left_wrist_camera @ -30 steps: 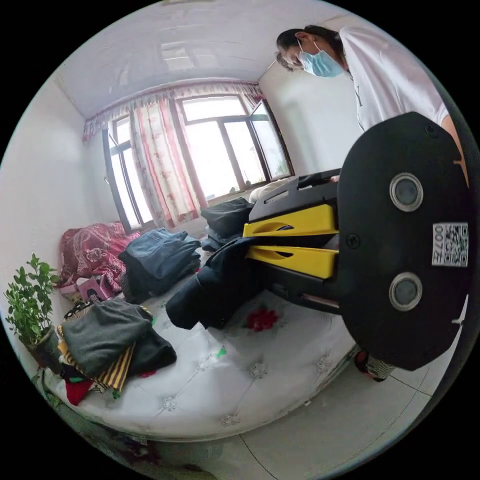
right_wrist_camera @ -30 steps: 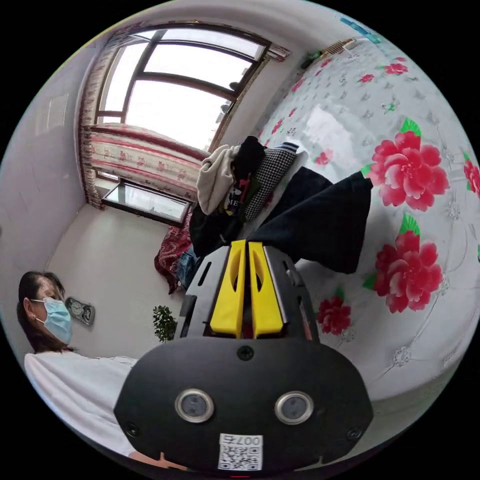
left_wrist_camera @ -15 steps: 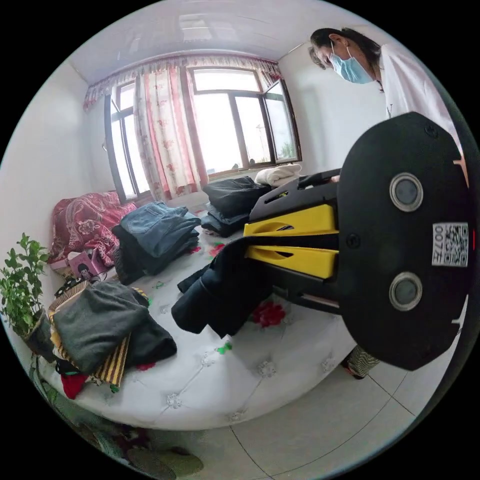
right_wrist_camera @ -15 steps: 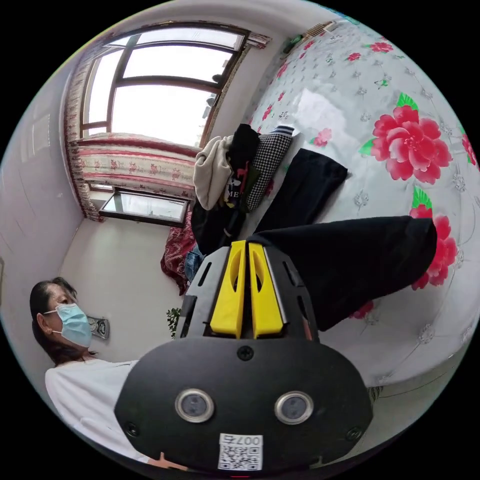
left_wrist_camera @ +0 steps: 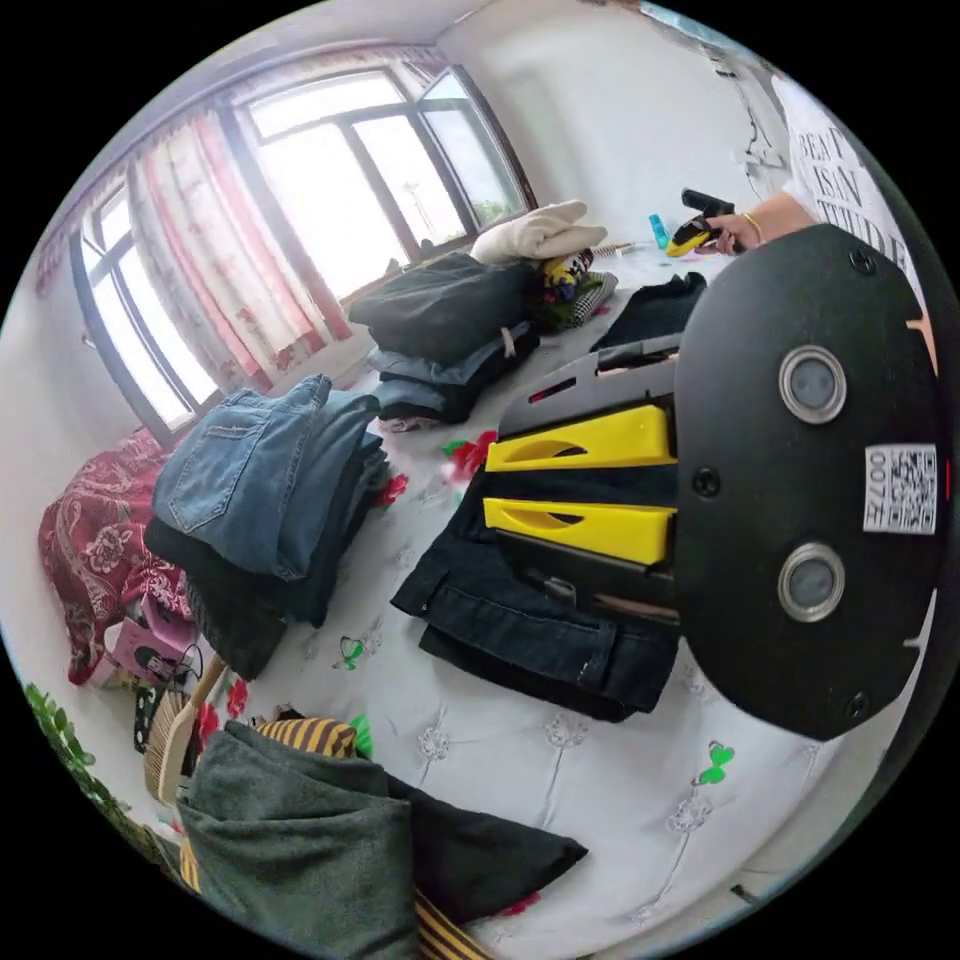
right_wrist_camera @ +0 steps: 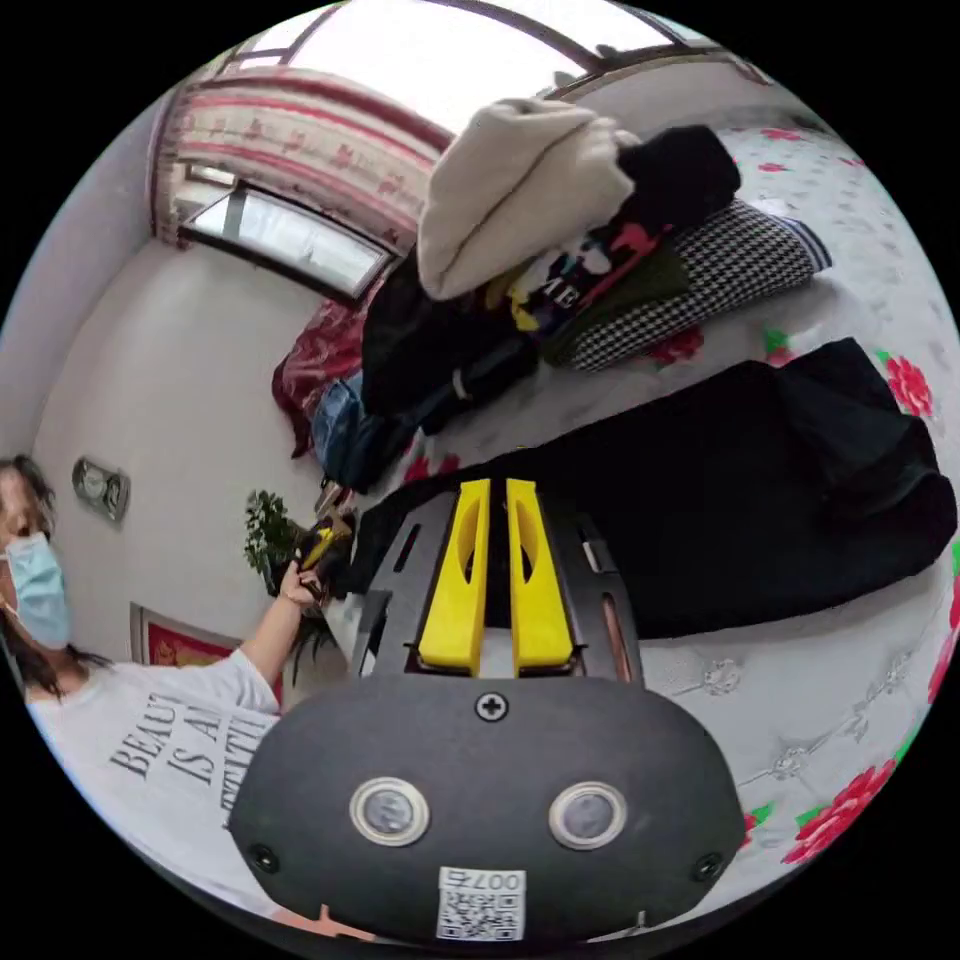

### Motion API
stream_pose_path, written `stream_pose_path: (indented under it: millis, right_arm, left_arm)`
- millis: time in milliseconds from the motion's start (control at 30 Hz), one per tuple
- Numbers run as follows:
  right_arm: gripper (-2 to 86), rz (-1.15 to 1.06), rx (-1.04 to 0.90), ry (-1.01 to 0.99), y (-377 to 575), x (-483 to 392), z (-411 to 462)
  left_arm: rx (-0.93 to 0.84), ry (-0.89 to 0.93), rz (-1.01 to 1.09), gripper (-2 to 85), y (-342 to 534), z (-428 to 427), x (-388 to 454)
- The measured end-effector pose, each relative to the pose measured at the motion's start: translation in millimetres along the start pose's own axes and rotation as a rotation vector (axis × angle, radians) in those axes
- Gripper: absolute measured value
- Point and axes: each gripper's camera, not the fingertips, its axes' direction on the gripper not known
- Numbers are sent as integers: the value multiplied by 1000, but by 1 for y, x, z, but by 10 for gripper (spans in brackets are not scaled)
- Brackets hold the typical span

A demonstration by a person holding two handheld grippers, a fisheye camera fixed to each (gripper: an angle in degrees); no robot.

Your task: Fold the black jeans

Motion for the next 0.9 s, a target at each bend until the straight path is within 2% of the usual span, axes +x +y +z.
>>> stream_pose_path:
  millis: [67,133,233,333,400,500,567,700,767,900]
  right_arm:
    - [12,-201,-267,2,42,-35,70]
    - [16,-307,-443,6,71,-52,120]
    - [21,-379,-570,-8,96,-63,181]
    - [20,-388,-585,-38,94,-62,220]
    - [17,-419,-593,4,80,-61,235]
    - [11,-442,-452,78,34,-54,229]
    - [10,-372,-381,85,1,-36,223]
    - [22,-339,-398,14,4,-24,221]
    - [31,-381,-449,-65,34,-31,221]
    - [44,-430,-543,-75,75,-31,241]
  left_arm:
    - [-62,-109,74,42,32,17,-8]
    - [-100,-202,123,41,51,35,-12]
    - [-158,-354,191,30,70,75,-20]
    - [-239,-516,271,-2,84,128,-32]
    - [-254,-554,363,-7,91,153,-34]
    - [-292,-609,444,-9,89,183,-35]
    - [-293,-639,459,-9,86,202,-41]
    - [-275,-625,411,-9,86,215,-58]
    - [-216,-600,363,-8,93,203,-69]
    - [-163,-570,332,0,115,193,-85]
